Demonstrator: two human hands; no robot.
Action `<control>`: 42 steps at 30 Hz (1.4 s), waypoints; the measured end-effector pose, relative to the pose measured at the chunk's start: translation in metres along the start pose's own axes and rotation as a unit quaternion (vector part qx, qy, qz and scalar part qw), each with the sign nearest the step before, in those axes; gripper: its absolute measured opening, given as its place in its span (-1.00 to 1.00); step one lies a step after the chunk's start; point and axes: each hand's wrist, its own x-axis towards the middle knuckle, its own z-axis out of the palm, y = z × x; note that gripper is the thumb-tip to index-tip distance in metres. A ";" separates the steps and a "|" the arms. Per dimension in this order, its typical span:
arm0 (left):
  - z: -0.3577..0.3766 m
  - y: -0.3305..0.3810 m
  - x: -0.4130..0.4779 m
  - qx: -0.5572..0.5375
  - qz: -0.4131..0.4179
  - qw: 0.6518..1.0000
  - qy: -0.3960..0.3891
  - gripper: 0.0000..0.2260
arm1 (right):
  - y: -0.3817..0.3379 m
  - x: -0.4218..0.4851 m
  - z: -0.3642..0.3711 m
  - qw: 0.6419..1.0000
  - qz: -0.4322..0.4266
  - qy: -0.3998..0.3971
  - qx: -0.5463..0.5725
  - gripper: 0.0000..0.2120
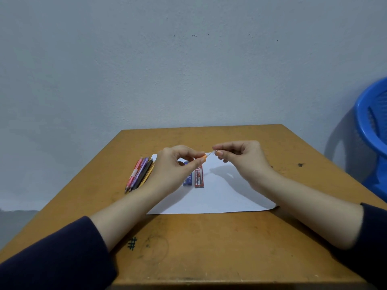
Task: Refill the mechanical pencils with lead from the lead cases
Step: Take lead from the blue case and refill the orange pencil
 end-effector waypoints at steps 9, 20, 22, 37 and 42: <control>0.003 -0.001 -0.001 -0.020 0.007 1.000 0.004 -0.93 | -0.002 -0.003 0.002 1.000 -0.010 -0.023 -0.007 -0.76; 0.002 0.004 -0.003 -0.016 0.023 0.999 0.027 -0.92 | -0.002 -0.004 0.003 0.999 -0.035 -0.033 -0.021 -0.79; 0.002 0.004 -0.004 -0.009 0.035 0.999 0.029 -0.93 | 0.000 -0.004 0.003 0.998 -0.042 -0.035 -0.032 -0.79; 0.007 0.006 -0.006 0.005 0.087 0.995 0.052 -0.82 | 0.003 -0.003 0.005 0.995 0.004 -0.034 0.094 -0.88; 0.007 0.009 -0.006 0.012 0.070 0.997 0.035 -0.84 | 0.003 -0.001 0.004 0.990 0.029 -0.012 0.139 -0.90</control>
